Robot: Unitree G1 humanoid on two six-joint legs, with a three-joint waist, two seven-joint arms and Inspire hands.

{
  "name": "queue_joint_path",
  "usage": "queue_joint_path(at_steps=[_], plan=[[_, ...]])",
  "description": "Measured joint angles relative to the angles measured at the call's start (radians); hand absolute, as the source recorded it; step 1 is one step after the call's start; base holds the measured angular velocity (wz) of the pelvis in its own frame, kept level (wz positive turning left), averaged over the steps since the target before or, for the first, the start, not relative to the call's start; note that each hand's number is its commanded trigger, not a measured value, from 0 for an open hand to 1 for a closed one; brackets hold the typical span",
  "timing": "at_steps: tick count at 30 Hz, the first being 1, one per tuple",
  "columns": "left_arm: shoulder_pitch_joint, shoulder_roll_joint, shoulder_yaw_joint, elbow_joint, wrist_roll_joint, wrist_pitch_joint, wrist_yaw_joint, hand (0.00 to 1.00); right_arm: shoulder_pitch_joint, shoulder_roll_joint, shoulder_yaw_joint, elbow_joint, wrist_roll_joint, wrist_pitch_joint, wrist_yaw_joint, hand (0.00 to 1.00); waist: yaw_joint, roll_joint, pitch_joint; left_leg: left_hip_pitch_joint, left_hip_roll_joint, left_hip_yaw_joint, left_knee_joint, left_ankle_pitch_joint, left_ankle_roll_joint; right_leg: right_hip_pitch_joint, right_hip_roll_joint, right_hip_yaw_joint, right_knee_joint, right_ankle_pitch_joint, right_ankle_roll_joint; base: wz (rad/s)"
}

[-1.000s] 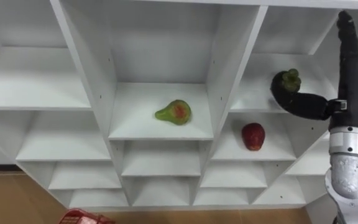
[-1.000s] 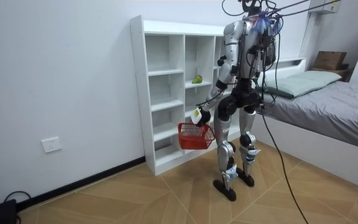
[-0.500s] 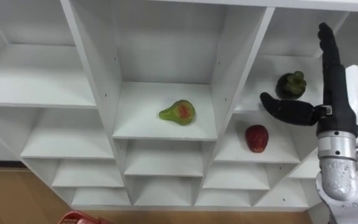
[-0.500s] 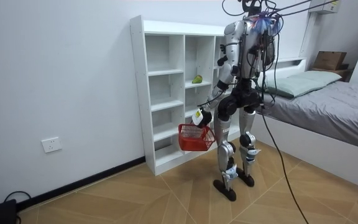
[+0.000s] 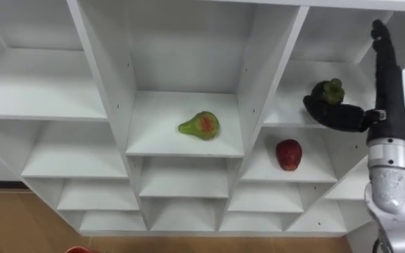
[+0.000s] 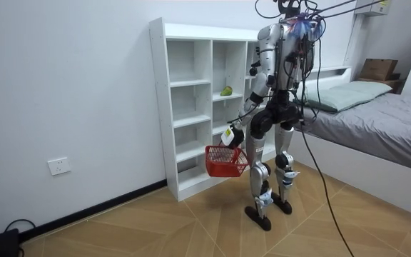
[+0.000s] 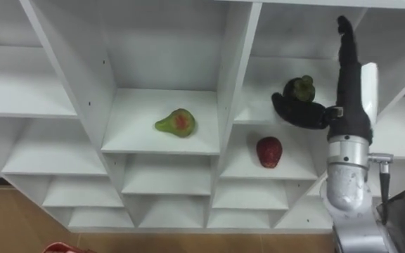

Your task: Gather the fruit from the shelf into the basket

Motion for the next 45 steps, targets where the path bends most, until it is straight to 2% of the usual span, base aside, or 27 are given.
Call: queue_joint_path(at_steps=[5,7,12,14,18,25,28,32,37,40,45], plan=[[0.01,0.0,0.0,-0.041,0.026,0.011,0.001,1.0,-0.013,-0.016,0.0,0.028,0.029,0.01,-0.005,0.0,0.005,-0.008,-0.0027,0.004,0.0,-0.004,0.001,0.0,0.0,0.003,-0.001,-0.004,0.001,0.0,0.0,0.02],[0.009,0.0,0.0,-0.047,0.026,0.014,0.001,1.0,-0.014,-0.016,0.0,0.032,0.033,0.037,0.003,0.0,0.006,-0.01,0.0006,0.007,0.0,-0.003,0.0,0.0,0.0,0.003,-0.001,-0.004,0.001,0.0,0.0,0.0],[0.008,0.0,0.005,-0.048,0.027,0.034,-0.007,1.0,-0.03,-0.021,-0.001,0.069,0.055,0.053,0.04,0.0,0.005,-0.017,0.0035,-0.001,0.001,-0.003,0.001,0.0,0.0,0.001,-0.001,-0.004,0.001,0.0,0.0,0.0],[0.008,0.0,0.006,-0.048,0.04,0.037,-0.011,1.0,-0.039,-0.025,-0.001,0.076,0.073,0.072,0.054,0.0,0.006,-0.018,0.0044,-0.004,0.001,-0.005,0.002,0.0,0.0,-0.001,-0.001,-0.004,0.001,0.0,0.0,0.0],[0.0,0.0,0.023,-0.047,0.069,0.05,-0.025,1.0,-0.063,-0.026,-0.001,0.106,0.093,0.073,0.089,0.0,0.006,-0.019,0.0036,-0.006,0.0,-0.013,0.002,0.0,0.0,-0.001,-0.001,-0.013,0.001,0.0,0.0,0.05],[-0.011,0.001,0.038,-0.036,0.071,0.05,-0.024,1.0,-0.073,-0.026,0.012,0.113,0.089,0.073,0.163,0.0,0.014,-0.022,0.0016,-0.002,0.001,-0.017,0.003,0.001,-0.001,0.001,-0.002,-0.025,0.001,0.0,0.0,0.01],[-0.011,0.001,0.038,-0.036,0.075,0.05,-0.024,1.0,-0.111,-0.026,0.016,0.183,0.078,0.074,0.206,0.0,0.015,-0.023,0.0008,-0.002,0.002,-0.017,0.003,0.001,-0.001,0.003,-0.003,-0.028,0.001,0.0,0.0,0.0],[-0.01,0.002,0.039,-0.036,0.076,0.05,-0.024,1.0,-0.115,-0.026,0.016,0.214,0.073,0.075,0.244,0.0,0.015,-0.023,0.001,-0.002,0.002,-0.017,0.005,0.002,-0.001,0.004,-0.003,-0.029,0.001,0.0,0.0,0.0],[-0.01,0.002,0.039,-0.035,0.076,0.05,-0.024,1.0,-0.115,-0.026,0.018,0.222,0.067,0.086,0.286,0.0,0.016,-0.022,0.0027,-0.003,0.002,-0.016,0.01,0.002,-0.001,0.007,-0.003,-0.029,0.002,0.0,-0.001,0.0],[-0.014,0.001,0.038,-0.029,0.079,0.05,-0.025,1.0,-0.114,-0.026,0.025,0.229,0.068,0.086,0.317,0.0,0.022,-0.023,0.0077,-0.002,0.002,-0.017,0.012,0.002,-0.002,0.012,-0.002,-0.026,0.002,0.001,-0.001,0.0],[-0.016,0.001,0.038,-0.017,0.078,0.05,-0.034,1.0,-0.115,-0.026,0.03,0.263,0.07,0.086,0.337,0.0,0.033,-0.024,0.0072,-0.002,0.002,-0.02,0.012,0.002,-0.002,0.014,-0.001,-0.022,0.003,0.001,-0.002,0.0]])
